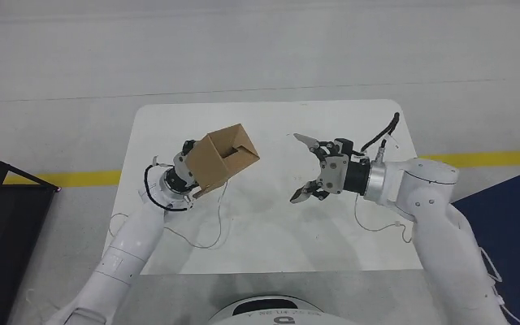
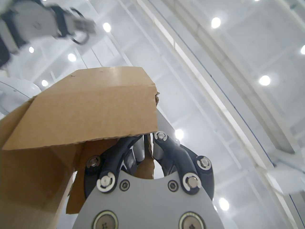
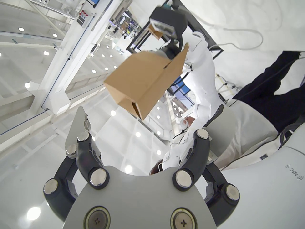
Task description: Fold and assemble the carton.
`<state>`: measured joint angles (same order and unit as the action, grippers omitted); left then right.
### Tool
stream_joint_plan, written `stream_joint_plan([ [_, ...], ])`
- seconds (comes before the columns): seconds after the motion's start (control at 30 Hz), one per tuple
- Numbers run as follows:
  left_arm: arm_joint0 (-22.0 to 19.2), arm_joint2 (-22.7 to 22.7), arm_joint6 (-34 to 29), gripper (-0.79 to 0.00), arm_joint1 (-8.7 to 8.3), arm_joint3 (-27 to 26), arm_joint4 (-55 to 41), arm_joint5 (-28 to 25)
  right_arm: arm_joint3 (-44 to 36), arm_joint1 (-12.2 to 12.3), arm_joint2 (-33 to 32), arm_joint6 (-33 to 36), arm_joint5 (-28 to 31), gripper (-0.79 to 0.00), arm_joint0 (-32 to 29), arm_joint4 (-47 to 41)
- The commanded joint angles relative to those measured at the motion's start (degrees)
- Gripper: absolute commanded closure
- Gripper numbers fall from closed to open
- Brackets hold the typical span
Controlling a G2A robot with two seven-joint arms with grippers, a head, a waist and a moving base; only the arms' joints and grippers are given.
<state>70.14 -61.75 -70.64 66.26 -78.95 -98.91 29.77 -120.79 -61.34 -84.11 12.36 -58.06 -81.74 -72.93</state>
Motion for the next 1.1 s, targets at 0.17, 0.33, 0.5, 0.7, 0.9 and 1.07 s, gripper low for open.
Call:
stream_joint_plan([
  [0.17,-9.22,6.96,-7.12,0.0,3.18,3.74,0.1,-3.24,-2.11,1.63,-10.15,7.71,2.61,-0.785,-3.82,7.61],
  [0.33,-13.1,10.66,-8.5,0.0,4.5,6.83,-0.94,-4.62,-2.45,2.28,-12.08,10.68,2.8,-0.785,-5.4,10.61],
  [0.5,-13.1,10.66,-8.5,0.0,4.5,6.83,-0.94,-4.62,-2.51,2.42,-12.19,11.28,2.22,-0.785,-5.25,10.93],
  [0.7,-13.1,10.66,-8.5,0.0,4.5,6.83,-0.94,-4.62,-2.51,2.42,-12.19,11.28,2.22,-0.785,-5.25,10.93],
  [0.9,-19.3,9.94,-1.42,0.0,1.84,5.34,28.06,1.58,-4.69,2.72,-11.04,8.23,1.92,-0.785,-5.86,15.15],
  [1.07,-31.22,19.58,-2.09,0.0,-1.46,5.81,65.61,1.8,-7.28,2.84,-15.04,5.54,2.44,-0.785,-8.92,14.78],
])
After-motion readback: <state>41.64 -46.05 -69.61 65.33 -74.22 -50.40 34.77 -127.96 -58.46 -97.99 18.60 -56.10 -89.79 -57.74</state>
